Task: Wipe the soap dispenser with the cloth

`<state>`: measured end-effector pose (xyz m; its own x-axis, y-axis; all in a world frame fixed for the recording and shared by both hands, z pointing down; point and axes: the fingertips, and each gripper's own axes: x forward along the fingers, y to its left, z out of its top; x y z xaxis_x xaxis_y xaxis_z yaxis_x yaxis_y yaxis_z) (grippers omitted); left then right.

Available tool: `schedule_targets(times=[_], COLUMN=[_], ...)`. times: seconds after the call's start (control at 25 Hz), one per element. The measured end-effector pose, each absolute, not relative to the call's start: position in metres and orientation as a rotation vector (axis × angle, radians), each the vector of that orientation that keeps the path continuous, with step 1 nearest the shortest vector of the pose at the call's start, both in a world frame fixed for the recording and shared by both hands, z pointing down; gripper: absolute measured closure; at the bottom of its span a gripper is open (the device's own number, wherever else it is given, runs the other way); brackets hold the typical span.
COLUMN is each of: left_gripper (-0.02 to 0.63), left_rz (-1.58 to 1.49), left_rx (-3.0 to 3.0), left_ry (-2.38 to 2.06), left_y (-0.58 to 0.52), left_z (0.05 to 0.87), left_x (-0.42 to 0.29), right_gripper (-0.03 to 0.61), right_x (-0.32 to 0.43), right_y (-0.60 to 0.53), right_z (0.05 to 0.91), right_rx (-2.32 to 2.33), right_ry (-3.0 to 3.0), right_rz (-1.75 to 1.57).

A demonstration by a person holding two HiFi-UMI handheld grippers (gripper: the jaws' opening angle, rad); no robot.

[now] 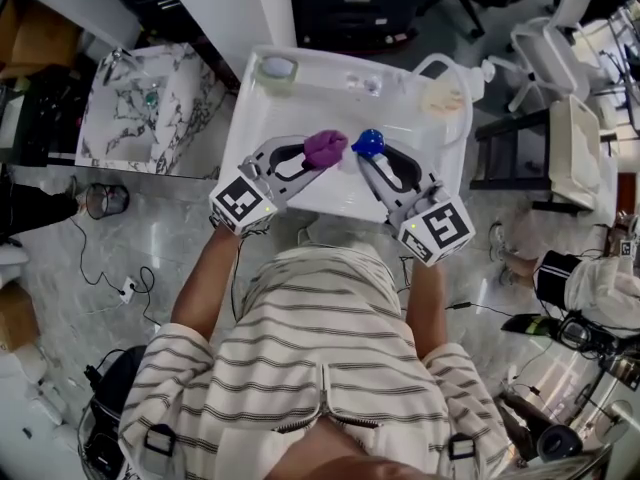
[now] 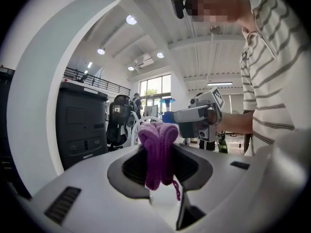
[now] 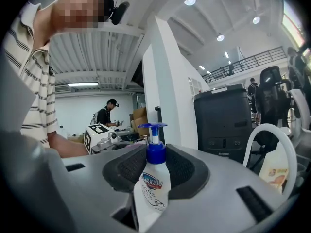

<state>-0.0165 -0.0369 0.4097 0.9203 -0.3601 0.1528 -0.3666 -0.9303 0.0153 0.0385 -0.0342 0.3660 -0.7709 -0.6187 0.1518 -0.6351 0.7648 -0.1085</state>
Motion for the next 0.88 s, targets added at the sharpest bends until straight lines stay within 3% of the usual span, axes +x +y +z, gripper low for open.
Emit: schedule_targets(times=[0.88], left_gripper=[0.497], left_rz=[0.169], left_rx=[3.048], left_ry=[-0.111], left_y=[-0.025], left_z=[0.411], left_x=[-0.007], right_gripper=[0.445], right_x=[0.011], right_y=[0.005], right_z=[0.361], right_rx=[0.729], right_ry=[-2.96], right_rz=[0.179])
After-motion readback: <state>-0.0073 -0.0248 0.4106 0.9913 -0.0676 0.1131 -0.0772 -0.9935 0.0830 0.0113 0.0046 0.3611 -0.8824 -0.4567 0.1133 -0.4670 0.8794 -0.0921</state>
